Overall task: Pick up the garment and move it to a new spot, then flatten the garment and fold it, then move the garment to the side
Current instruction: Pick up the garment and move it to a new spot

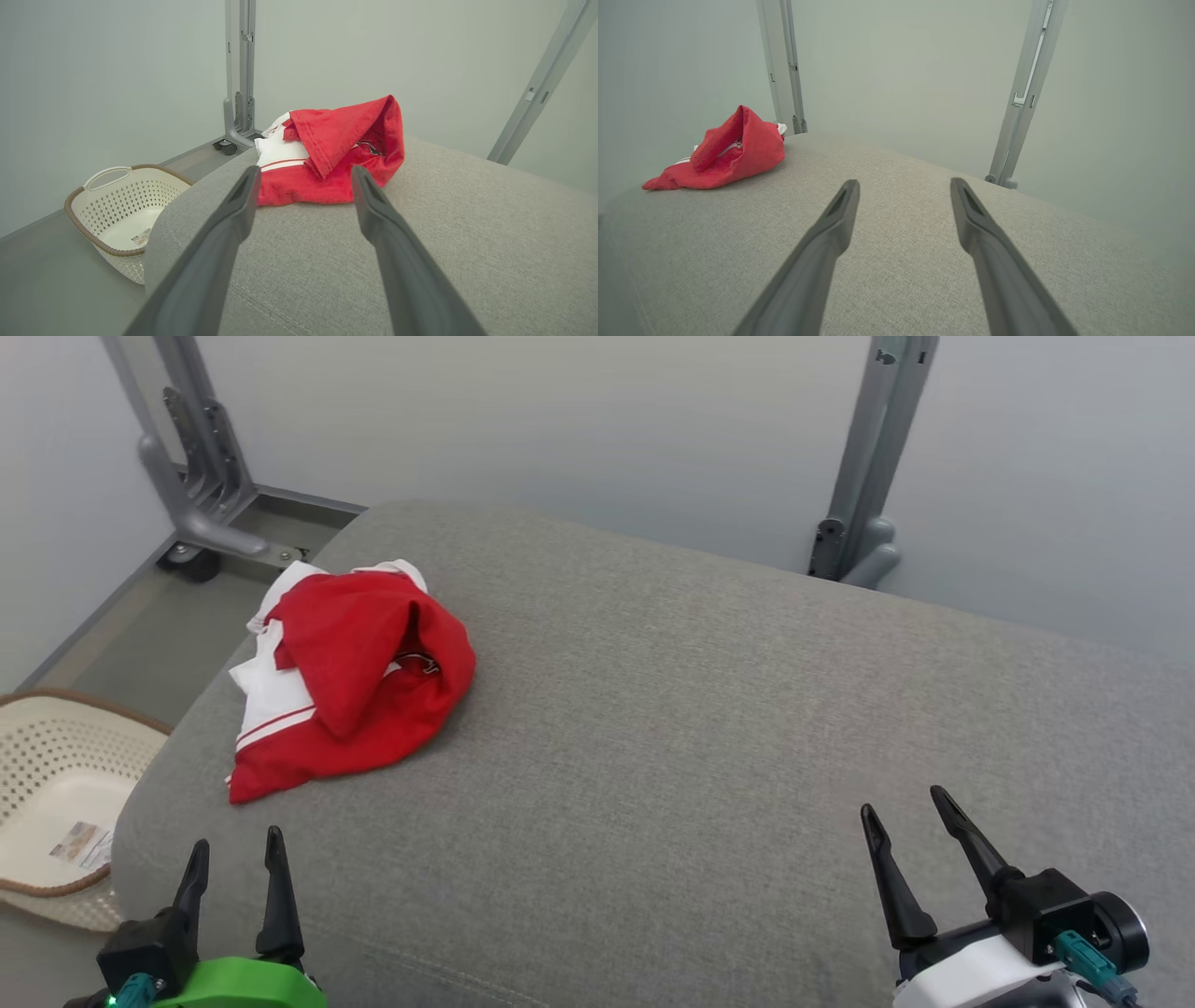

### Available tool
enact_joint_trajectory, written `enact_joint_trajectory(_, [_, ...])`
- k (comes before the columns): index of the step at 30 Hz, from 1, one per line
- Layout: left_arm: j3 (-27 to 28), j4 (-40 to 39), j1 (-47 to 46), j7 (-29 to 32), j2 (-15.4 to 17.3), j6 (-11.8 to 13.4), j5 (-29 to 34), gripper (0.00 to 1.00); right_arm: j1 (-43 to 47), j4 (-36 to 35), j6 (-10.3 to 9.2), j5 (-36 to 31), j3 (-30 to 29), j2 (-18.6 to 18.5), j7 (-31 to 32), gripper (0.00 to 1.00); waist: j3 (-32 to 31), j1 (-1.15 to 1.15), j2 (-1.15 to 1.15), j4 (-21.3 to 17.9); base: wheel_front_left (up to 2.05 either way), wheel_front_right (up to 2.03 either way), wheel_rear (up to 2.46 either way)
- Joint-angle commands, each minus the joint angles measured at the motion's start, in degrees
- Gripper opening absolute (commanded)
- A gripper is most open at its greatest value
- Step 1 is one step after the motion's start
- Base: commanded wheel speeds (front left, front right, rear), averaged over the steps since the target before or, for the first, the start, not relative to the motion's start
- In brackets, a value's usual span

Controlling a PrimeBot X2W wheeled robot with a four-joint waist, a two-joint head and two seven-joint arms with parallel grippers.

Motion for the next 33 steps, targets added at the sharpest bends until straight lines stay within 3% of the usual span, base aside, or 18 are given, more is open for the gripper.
enact_joint_trajectory(1, [0.19, 0.02, 0.8, 0.16, 0.45, 0.18, -0.1, 1.0, -0.6, 0.22, -0.02, 0.2, 0.13, -0.47, -0.19, 1.0, -0.83, 0.0, 0.0, 4.27, 0.0, 0.0, 0.0])
enact_joint_trajectory(8, [-1.83, 0.35, -3.98, 6.76, 0.6, -0.52, -1.28, 1.0, 0.37, -1.01, -0.02, 0.14, 0.04, -1.63, -0.18, 1.0, 2.08, 0.0, 0.0, 4.62, 0.0, 0.0, 0.0])
enact_joint_trajectory(13, [-3.69, 2.51, -13.37, 11.85, 0.06, -1.03, -3.54, 1.0, -2.84, -3.06, -0.02, -0.77, 0.84, -5.5, -0.19, 1.0, 12.19, 0.0, 0.0, 3.52, 0.0, 0.0, 0.0])
enact_joint_trajectory(23, [-6.58, 18.5, -38.9, 18.47, -0.02, -1.67, -5.74, 1.0, -10.93, -5.88, -0.02, -0.32, 0.61, -12.24, -0.18, 1.0, 31.22, 0.0, 0.0, 0.38, 0.0, 0.0, 0.0])
enact_joint_trajectory(28, [-7.56, 25.11, -46.02, 21.59, -0.15, -2.13, -8.01, 1.0, -12.36, -5.88, -0.02, -0.15, 0.44, -12.37, -0.18, 1.0, 34.36, 0.0, 0.0, -0.78, 0.0, 0.0, 0.0])
enact_joint_trajectory(33, [-8.77, 31.24, -51.02, 20.95, 2.21, -2.17, -7.54, 1.0, -13.38, -5.83, -0.02, -0.13, 0.82, -11.76, -0.19, 1.0, 35.88, 0.0, 0.0, -2.27, 0.0, 0.0, 0.0])
